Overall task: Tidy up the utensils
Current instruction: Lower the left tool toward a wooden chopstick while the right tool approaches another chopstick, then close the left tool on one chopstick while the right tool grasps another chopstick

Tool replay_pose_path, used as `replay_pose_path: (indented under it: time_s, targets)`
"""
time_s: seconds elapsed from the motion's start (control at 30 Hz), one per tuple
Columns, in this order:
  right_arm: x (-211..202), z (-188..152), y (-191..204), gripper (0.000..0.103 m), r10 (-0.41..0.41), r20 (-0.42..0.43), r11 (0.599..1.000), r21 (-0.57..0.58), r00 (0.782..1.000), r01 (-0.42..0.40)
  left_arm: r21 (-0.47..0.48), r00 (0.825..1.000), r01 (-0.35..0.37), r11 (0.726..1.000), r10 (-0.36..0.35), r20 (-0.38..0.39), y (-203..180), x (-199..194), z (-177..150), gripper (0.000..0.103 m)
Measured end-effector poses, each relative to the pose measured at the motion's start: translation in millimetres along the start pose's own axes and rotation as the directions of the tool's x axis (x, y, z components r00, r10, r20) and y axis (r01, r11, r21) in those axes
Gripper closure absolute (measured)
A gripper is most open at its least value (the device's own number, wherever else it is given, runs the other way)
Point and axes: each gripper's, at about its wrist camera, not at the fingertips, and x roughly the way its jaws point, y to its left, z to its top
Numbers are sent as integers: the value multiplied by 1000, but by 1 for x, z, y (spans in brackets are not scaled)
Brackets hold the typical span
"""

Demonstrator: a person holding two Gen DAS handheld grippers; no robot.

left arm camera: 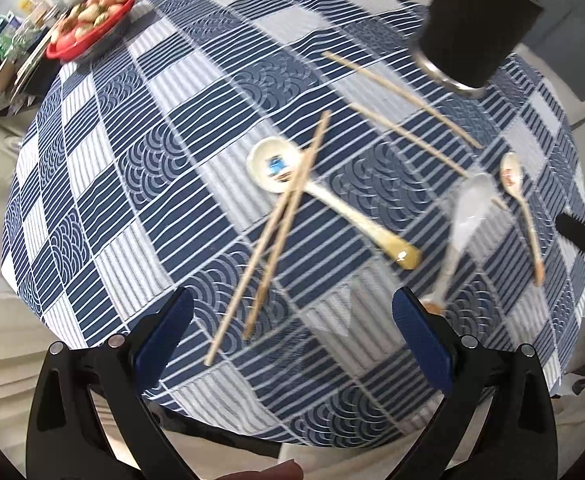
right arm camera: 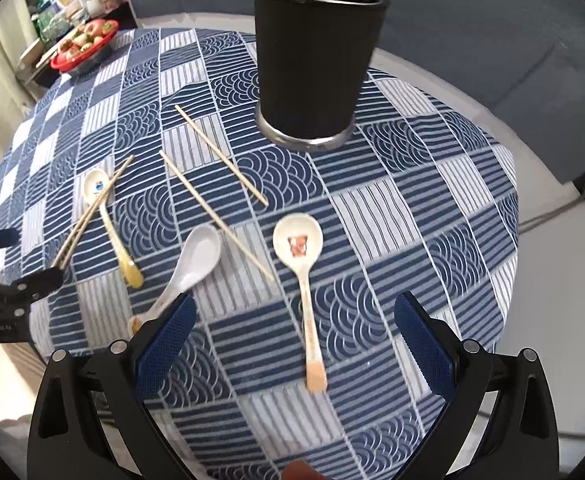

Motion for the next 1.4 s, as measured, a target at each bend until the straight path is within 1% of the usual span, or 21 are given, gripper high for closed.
replay_pose_path:
  time_s: [0.17,0.23,0.4,0.53,0.7,0.77,0.83,0.9,0.97,1.03,1.07,1.1,1.17,1.2,1.23,1.33,1.4]
  targets:
    - [27,25,2,8,21,-34,1000,-16,999,-22,-26,999,-36,999,35,-30,25,17,4,6]
    - [35,34,5,8,11,-32,999,-37,999,-13,-49,999,-28,998,26,-45,37,23,6,6]
    - [55,58,9,8,-20,-21,997,-80,1000,19,-70,996,-64,995,59,-72,55,38,12,6]
    - [71,72,11,8,-35,-21,993,-111,999,32,-59,992,-93,994,87,-91,61,49,15,6]
    - [92,82,13,8,-39,-40,989,-146,998,32,-35,990,-92,995,87,-112,66,63,17,5]
    - [100,86,13,8,-41,-48,987,-155,998,33,-27,991,-75,997,72,-114,65,67,18,6]
    - [108,89,14,8,-29,-57,987,-161,998,20,3,988,-97,995,97,-122,63,72,16,4]
    - [115,91,15,8,-23,-66,986,-164,998,12,13,990,-84,996,85,-113,62,75,16,4]
    - [117,94,14,8,-1,-59,988,-156,998,-9,3,991,-47,999,47,-121,67,80,18,4]
    - [120,97,12,8,29,-59,988,-152,998,-38,-62,989,32,998,-40,-146,82,89,19,4]
    - [121,97,12,8,38,-51,986,-162,998,-46,-61,989,30,998,-38,-143,85,89,20,4]
    - [122,98,12,8,41,-50,985,-166,998,-49,-37,989,30,999,-35,-143,84,89,21,4]
    - [124,100,9,8,51,-61,988,-142,997,-60,-16,990,34,999,-35,-133,84,90,22,4]
    - [127,106,6,8,60,-70,990,-120,996,-68,-16,992,35,999,-36,-124,83,89,21,4]
    - [129,106,1,6,84,-80,993,-71,993,-90,-15,992,35,999,-36,-119,82,88,21,4]
    - [129,106,-2,6,83,-54,993,-79,995,-87,-40,994,32,999,-36,-108,81,85,20,4]
    - [130,109,-3,6,86,-65,993,-74,994,-91,-43,996,28,999,-32,-87,87,82,2,4]
